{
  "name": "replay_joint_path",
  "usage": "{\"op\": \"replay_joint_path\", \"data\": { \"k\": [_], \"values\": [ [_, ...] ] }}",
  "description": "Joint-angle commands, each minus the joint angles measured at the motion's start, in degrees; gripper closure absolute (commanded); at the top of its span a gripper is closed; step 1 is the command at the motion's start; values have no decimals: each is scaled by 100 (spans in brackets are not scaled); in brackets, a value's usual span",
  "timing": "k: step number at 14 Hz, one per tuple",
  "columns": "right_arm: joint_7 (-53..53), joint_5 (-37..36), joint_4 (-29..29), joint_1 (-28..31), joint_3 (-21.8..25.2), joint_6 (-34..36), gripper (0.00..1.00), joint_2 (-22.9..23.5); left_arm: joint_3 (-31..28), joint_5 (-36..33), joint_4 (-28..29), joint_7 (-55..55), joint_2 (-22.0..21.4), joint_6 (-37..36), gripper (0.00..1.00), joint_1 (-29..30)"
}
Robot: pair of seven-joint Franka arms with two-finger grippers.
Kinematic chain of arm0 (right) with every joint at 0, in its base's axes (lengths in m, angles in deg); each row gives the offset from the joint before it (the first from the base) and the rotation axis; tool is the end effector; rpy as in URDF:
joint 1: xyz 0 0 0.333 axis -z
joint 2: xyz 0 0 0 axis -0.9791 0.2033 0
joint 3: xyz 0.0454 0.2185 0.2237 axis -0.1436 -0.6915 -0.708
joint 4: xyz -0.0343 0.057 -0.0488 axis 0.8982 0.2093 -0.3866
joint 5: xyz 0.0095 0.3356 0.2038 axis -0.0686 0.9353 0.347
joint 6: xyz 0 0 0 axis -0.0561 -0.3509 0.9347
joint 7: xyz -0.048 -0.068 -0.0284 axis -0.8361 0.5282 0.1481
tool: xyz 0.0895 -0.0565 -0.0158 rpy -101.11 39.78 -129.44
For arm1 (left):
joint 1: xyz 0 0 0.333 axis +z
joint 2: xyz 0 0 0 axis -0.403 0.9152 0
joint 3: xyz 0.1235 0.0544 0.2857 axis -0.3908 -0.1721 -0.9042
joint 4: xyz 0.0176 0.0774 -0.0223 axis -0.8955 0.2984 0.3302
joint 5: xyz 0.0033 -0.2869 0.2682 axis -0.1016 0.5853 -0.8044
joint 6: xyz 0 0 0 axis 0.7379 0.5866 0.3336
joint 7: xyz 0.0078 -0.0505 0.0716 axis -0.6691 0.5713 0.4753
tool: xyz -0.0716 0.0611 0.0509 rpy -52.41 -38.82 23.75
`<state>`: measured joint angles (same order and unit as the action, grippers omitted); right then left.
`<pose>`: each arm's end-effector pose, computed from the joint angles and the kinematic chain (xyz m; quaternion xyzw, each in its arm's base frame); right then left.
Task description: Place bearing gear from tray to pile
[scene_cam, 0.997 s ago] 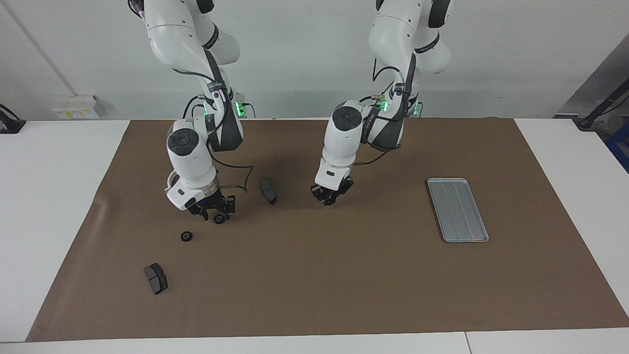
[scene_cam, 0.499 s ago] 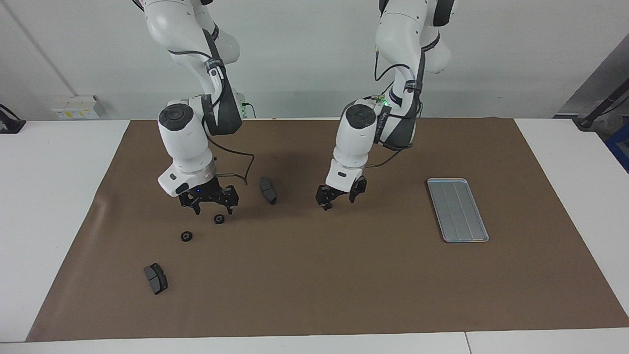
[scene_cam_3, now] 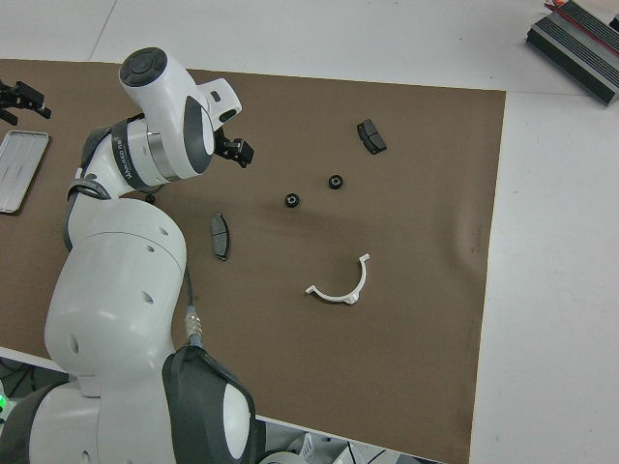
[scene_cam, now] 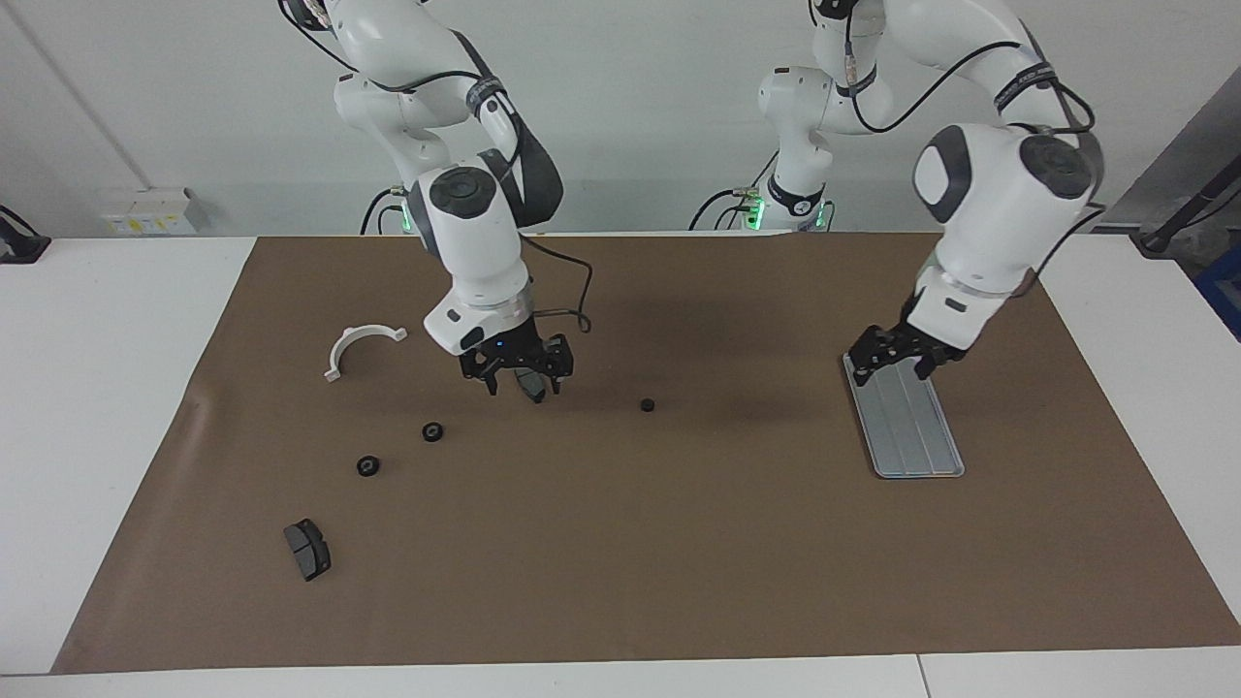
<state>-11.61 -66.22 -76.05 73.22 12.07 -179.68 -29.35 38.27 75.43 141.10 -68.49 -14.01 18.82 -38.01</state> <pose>0.5807 0.2646 0.4121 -0.9965 0.0431 -0.0576 0.0434 0.6278 -0.0403 0.5143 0.9985 0.0132 0.0318 0.0430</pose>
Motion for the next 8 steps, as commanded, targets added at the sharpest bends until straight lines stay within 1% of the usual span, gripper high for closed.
{"op": "replay_joint_path", "data": {
  "k": [1, 2, 3, 4, 5, 6, 7, 8],
  "values": [
    [-1043, -817, 407, 21, -558, -43, 0, 550, 78, -11, -25, 664, -265, -177, 0, 588],
    [-1465, -1099, 477, 12, -700, -78, 0, 717, 78, -11, -7, 709, -396, -255, 0, 685],
    [-1860, -1345, 625, -49, -901, -78, 0, 1006, 78, -46, -7, 709, -537, -439, 0, 765],
    [-2273, -1739, 862, -136, -1060, -52, 0, 1357, 78, -281, -7, 718, -704, -693, 0, 765],
    [-2669, -2213, 1064, -241, -1122, -26, 0, 1647, 87, -571, -7, 709, -871, -948, 0, 713],
    [-2960, -2636, 1171, -303, -1253, -8, 0, 1876, 96, -730, 19, 709, -1055, -1220, 0, 687],
    [-3163, -2918, 1180, -313, -1411, -8, 0, 2027, 130, -740, 37, 683, -1231, -1484, 0, 678],
    [-3270, -2999, 1180, -330, -1456, -78, 0, 2159, 157, -740, 80, 700, -1381, -1739, 0, 677]
  ]
}}
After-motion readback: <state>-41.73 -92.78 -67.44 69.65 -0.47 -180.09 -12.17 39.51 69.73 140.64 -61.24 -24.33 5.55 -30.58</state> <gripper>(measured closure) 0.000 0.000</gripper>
